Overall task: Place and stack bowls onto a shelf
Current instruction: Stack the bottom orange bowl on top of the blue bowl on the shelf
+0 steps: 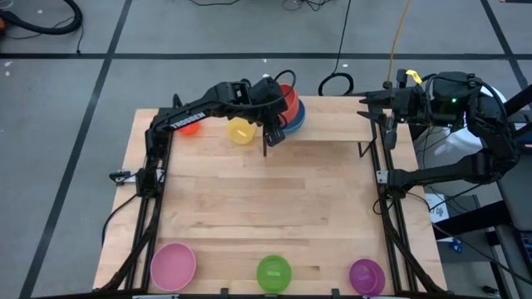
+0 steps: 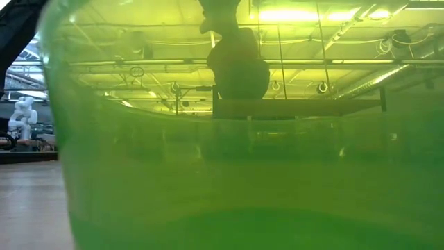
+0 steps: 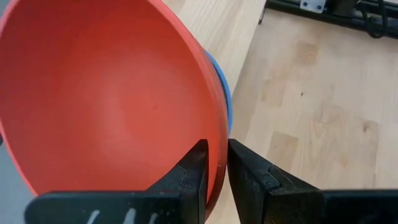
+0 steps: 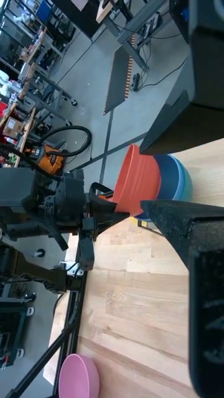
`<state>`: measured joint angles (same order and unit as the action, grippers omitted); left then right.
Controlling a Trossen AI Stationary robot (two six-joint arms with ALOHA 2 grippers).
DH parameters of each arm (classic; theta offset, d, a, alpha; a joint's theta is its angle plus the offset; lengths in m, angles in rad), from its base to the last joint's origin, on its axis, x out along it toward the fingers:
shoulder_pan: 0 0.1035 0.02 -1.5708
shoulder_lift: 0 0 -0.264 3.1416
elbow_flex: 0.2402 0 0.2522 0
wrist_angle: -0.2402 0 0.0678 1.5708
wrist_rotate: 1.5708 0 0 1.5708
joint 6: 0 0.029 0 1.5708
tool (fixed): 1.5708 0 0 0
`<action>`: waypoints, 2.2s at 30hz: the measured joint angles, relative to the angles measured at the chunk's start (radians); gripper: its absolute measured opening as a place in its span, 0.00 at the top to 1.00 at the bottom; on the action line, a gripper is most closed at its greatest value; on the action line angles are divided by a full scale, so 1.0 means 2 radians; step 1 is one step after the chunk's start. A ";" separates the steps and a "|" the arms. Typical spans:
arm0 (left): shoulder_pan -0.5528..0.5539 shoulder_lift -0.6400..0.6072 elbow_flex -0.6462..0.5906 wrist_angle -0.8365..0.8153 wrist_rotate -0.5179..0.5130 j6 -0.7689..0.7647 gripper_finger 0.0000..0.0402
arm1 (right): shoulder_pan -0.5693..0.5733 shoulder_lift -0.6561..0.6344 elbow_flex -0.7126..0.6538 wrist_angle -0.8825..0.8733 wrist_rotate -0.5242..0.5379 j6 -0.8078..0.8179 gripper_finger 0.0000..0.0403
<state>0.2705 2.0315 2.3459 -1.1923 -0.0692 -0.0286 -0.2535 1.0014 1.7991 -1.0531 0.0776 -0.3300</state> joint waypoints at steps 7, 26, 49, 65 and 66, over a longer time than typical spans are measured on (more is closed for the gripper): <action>-0.002 0.001 0.000 0.000 0.012 0.007 0.85 | 0.000 0.000 0.000 0.000 0.000 -0.011 0.71; -0.009 0.009 0.000 0.031 -0.028 0.024 0.85 | 0.000 -0.015 0.000 0.000 0.000 -0.016 0.71; -0.016 0.009 0.000 0.032 -0.030 0.059 0.85 | 0.000 -0.021 0.000 0.000 0.000 -0.028 0.71; -0.014 0.009 0.000 0.051 -0.017 0.064 0.85 | 0.000 -0.021 0.000 0.000 0.000 -0.028 0.71; -0.014 0.009 0.000 0.051 -0.017 0.063 0.85 | 0.000 -0.021 0.000 0.000 0.000 -0.028 0.71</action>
<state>0.2424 2.0487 2.3459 -1.0908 -0.1028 0.0983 -0.2533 0.9600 1.7988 -1.0521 0.0780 -0.3866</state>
